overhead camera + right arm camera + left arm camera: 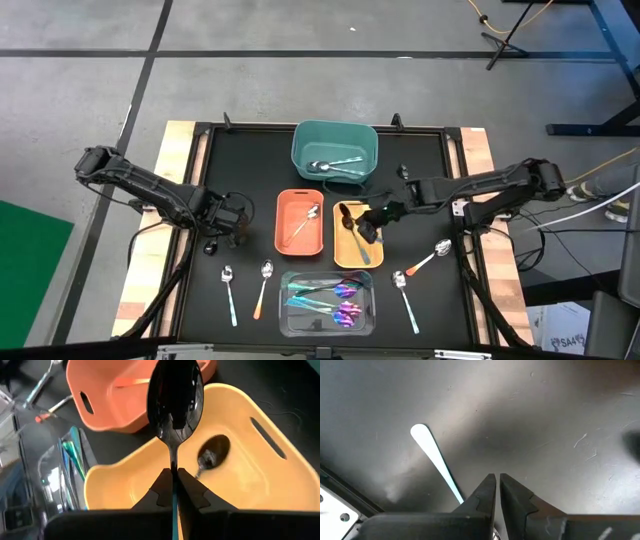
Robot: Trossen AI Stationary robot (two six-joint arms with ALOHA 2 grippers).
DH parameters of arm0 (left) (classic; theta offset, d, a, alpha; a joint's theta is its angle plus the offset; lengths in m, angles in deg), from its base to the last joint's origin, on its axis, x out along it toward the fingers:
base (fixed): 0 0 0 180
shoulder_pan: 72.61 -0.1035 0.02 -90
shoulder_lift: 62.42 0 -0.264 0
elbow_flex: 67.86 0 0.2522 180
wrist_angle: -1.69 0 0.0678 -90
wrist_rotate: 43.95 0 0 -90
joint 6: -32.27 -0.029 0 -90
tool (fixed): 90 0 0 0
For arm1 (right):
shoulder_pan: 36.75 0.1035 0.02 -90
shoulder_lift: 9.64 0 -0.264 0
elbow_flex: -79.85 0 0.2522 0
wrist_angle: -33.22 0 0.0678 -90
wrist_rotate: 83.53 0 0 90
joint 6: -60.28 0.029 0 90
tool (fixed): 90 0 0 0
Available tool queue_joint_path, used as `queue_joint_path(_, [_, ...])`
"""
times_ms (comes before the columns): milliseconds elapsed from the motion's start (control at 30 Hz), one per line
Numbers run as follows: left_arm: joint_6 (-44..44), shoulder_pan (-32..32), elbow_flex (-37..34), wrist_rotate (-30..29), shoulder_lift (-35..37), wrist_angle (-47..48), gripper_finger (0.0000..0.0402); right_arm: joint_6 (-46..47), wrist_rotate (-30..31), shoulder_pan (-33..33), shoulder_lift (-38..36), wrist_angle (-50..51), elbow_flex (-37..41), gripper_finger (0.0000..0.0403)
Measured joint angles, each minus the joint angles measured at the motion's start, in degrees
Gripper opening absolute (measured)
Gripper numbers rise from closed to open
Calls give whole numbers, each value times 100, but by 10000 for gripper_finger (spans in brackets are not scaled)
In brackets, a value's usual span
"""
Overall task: Sort silverware by color (type)
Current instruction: Put the light blue spoon into the yellow bin
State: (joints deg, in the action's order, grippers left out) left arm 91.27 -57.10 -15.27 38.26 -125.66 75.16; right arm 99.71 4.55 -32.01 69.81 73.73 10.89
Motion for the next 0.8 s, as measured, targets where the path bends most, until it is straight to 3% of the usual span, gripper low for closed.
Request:
queue_joint_path(433, [-1, 0, 0, -28, 0, -68, 19, 1280, 764, 442, 595, -355, -1, 0])
queue_joint_path(800, [-17, 2, 1, -48, 0, -71, 19, 1328, 1053, 497, 1158, -326, -2, 0])
